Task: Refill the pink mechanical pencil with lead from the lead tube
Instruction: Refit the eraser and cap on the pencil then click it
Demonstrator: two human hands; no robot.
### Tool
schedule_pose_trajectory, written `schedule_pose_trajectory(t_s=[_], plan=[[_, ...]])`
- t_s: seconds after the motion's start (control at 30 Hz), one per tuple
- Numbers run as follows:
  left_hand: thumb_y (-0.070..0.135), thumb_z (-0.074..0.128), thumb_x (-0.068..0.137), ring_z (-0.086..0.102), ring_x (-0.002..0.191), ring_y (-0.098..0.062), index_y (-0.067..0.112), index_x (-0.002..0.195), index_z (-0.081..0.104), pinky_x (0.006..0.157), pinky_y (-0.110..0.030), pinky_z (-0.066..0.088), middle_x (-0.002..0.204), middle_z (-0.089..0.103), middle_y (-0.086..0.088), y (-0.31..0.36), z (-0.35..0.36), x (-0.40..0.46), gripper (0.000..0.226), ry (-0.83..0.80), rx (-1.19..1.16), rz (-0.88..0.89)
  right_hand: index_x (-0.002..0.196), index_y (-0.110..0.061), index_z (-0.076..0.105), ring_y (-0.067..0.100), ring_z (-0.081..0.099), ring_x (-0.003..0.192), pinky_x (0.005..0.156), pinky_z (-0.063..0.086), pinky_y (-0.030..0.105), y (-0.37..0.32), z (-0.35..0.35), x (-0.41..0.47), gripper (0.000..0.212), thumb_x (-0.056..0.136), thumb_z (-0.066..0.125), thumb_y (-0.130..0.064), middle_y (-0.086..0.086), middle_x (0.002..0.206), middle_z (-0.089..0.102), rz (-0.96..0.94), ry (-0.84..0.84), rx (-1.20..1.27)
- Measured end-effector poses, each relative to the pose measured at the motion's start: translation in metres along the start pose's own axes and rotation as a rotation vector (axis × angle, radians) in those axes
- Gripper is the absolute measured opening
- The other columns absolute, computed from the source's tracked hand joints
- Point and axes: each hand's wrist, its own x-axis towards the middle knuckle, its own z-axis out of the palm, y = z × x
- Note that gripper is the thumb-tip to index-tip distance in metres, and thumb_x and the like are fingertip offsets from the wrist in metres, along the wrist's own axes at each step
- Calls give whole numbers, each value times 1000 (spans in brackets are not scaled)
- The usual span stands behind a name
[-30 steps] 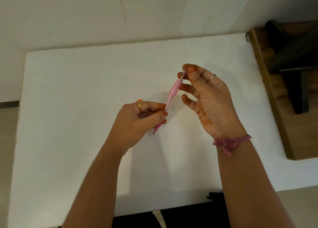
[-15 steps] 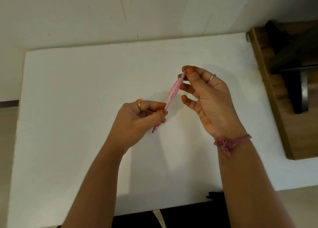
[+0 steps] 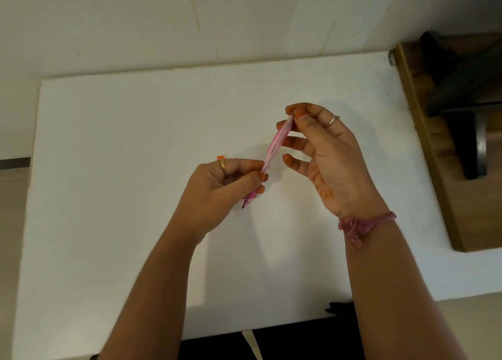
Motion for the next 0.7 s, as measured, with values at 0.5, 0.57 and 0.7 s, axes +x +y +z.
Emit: schedule_pose_trajectory(t_s=[0.5,0.57,0.7], plan=[[7,58,87,71,79,-14,26,92,69,77,-23,56,87,74,2,-3,17,0,23,77,67,85,98,-29,61,12,69,87,75,54,29,1,13,0,13,95,48,-28,-6,89,71,-81,45,-178],[7,60,86,70,79,-14,25,94,68,77,-21,55,88,73,1,-3,21,0,21,103,64,91,99,-27,60,16,69,90,81,55,35,0,15,0,13,96,48,-28,-4,90,71,-92,47,-191],[7,62,84,70,80,-20,22,96,69,77,-25,55,88,73,-1,-6,27,0,20,159,60,111,102,-25,60,19,69,92,88,54,41,-1,16,-1,15,96,47,-27,-1,93,71,-100,60,-199]])
